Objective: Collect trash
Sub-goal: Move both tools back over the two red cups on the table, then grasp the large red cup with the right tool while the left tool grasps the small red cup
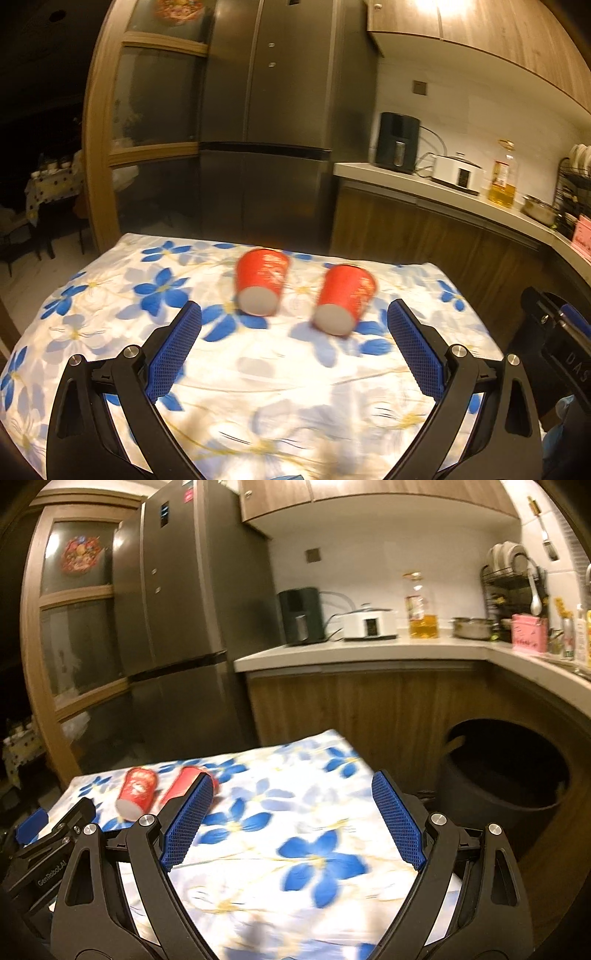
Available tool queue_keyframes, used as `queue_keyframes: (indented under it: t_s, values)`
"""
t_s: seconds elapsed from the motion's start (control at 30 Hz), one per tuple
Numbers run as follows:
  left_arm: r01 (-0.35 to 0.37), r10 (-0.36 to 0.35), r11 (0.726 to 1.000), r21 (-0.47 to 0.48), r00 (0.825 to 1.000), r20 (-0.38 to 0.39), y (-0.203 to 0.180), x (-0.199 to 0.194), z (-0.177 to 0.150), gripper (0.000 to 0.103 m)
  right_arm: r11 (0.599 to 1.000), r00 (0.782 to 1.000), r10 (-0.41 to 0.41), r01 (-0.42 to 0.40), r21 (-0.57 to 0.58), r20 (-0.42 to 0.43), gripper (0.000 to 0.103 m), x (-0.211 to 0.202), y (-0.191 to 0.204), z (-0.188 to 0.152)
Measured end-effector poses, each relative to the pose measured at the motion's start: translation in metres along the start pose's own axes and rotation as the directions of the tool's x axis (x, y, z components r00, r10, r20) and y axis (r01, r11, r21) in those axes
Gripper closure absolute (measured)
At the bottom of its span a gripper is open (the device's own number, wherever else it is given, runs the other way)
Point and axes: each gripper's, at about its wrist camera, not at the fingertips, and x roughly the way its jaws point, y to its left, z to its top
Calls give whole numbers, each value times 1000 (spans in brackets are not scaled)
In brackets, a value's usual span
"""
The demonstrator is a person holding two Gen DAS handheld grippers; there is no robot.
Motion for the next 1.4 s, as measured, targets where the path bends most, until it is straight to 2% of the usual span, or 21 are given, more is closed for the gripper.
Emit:
queue_keyframes:
  t_s: [0.3, 0.53, 0.73, 0.97, 1.07, 1.13, 1.3, 1.4]
  values:
    - [-74, 75, 996, -40, 997, 12, 45, 22, 6, 7, 995, 994, 92, -94, -32, -65, 17, 55, 64, -14]
    - [-74, 75, 995, -65, 997, 12, 63, 44, 15, 7, 992, 982, 127, -127, 11, -141, 17, 103, 94, -18]
    - [-69, 70, 994, -85, 998, 9, 70, 61, 20, 7, 995, 978, 102, -101, 14, -181, 17, 136, 110, -26]
    - [-67, 66, 991, -118, 998, -11, 81, 77, 22, 7, 992, 955, 112, -93, 82, -274, 17, 170, 109, -30]
    - [-65, 63, 990, -121, 998, -18, 82, 82, 23, 7, 990, 949, 123, -98, 99, -292, 24, 177, 111, -31]
    - [-64, 61, 990, -123, 998, -24, 81, 85, 24, 7, 990, 943, 133, -110, 91, -305, 35, 181, 114, -32]
    - [-56, 52, 992, -113, 998, -36, 75, 92, 25, 7, 985, 937, 166, -141, 104, -307, 41, 181, 113, -33]
    - [-49, 45, 994, -100, 998, -42, 69, 98, 26, 7, 984, 941, 163, -135, 113, -297, 43, 175, 106, -32]
